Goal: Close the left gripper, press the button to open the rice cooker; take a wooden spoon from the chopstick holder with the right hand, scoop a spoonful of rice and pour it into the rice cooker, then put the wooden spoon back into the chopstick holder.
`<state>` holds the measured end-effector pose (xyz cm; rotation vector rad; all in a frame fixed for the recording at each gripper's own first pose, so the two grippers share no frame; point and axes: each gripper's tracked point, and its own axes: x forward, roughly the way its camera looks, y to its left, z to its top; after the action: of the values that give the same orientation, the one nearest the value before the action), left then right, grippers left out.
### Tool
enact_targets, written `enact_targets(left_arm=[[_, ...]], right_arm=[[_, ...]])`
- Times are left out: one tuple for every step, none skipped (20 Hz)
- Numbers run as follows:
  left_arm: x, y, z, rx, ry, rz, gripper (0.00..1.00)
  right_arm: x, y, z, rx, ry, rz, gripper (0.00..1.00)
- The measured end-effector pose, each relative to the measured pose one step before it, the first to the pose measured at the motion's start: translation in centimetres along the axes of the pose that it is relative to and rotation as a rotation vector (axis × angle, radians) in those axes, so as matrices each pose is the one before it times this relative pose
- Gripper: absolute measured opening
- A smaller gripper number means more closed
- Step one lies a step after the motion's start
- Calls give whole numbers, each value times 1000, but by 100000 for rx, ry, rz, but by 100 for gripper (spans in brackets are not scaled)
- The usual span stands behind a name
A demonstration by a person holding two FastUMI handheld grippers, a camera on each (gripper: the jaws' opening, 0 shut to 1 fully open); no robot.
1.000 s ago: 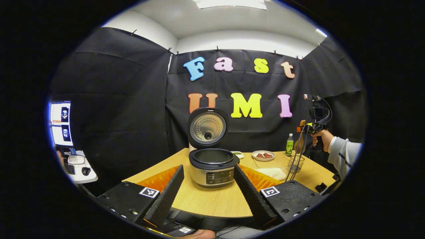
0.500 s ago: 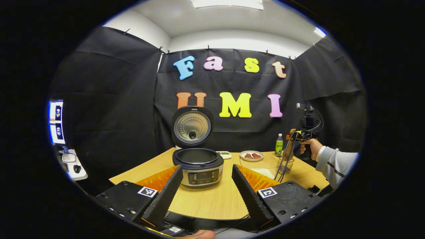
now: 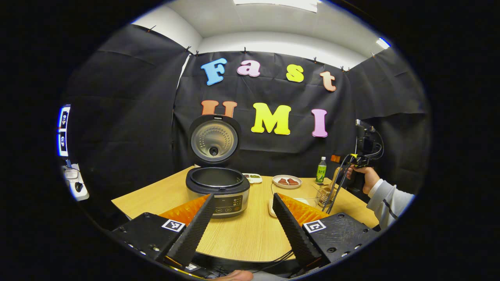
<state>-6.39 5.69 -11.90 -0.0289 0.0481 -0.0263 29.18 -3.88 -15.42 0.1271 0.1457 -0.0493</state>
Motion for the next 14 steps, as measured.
enact_targets(left_arm=[[307,436,-233,1209,570,1990,94],[331,341,-279,1054,436,1246,95],[207,126,2,961,-268,643,95],[243,321,58,249,-359,1142,95],[211,404,-5,-560,49,1084,95],[332,297,-75,-728,623,387,95],[424,69,9,-837,1157,-164,95],[355,94,136,-961,886,242,95],[471,205,478,-818,863,193,95],[401,171,614,-152,779,338,95],[276,144,705,970,-140,640,95],[604,291,1025,2145,-678,1237,95],[508,371,1000,1906,-712,1315,95],[426,204,1161,1064,-931,830,94]], right_arm=[[-740,-439,448,-9,-1529,-1355,100],[-1087,-153,735,353,-2793,-472,100],[-1217,-248,678,174,-2214,-1332,100],[-1156,-410,453,335,-1338,-1698,100],[-1422,-23,352,274,-770,-144,100],[-1466,-183,196,334,-76,-200,100],[-1467,-214,568,219,-510,-544,100],[-1618,-125,602,-501,-1035,295,100],[-1477,-119,1083,-1070,-2440,-327,100],[-1430,-130,872,-2075,-2175,-301,100],[-1274,-258,543,-2202,-1611,-760,100],[-1218,81,406,-2506,-678,467,97],[-1205,237,233,-2506,-283,986,97],[-1077,4,336,-881,-168,380,97]])
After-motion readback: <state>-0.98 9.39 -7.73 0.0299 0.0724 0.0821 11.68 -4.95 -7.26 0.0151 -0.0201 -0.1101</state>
